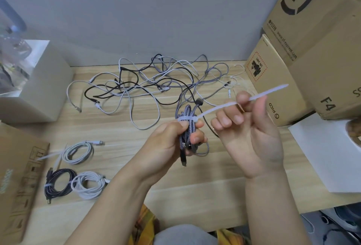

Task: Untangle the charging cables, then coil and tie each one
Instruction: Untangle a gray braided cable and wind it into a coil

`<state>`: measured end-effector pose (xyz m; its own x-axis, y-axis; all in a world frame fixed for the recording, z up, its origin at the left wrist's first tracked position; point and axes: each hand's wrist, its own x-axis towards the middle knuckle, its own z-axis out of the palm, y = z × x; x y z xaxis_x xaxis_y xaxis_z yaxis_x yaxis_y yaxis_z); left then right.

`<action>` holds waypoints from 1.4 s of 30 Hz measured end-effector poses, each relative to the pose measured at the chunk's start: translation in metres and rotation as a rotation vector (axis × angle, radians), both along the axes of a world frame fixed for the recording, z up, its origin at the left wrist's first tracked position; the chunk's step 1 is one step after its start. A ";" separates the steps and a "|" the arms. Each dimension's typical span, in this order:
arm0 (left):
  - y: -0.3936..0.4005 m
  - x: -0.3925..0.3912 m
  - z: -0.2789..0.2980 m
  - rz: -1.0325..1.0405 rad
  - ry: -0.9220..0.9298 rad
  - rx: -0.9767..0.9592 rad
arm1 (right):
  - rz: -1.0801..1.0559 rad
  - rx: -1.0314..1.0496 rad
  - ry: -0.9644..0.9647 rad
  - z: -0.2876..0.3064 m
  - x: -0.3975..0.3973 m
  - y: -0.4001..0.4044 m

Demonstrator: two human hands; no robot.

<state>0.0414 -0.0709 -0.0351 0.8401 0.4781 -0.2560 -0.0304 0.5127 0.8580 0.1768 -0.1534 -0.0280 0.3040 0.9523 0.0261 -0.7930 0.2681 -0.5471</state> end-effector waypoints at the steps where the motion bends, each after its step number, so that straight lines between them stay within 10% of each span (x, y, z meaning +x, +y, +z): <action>1: 0.000 0.000 -0.001 0.001 0.008 0.031 | -0.035 -0.006 -0.089 0.000 0.001 -0.001; 15: 0.006 -0.011 0.009 -0.167 0.076 0.333 | -0.048 -0.370 -0.845 0.022 0.014 -0.006; 34: 0.012 -0.015 0.011 -0.345 0.082 0.338 | 0.050 -0.428 -0.900 0.022 0.005 -0.003; 42: 0.015 -0.014 0.007 -0.300 0.250 0.431 | -0.126 -0.446 -1.367 -0.006 -0.018 -0.005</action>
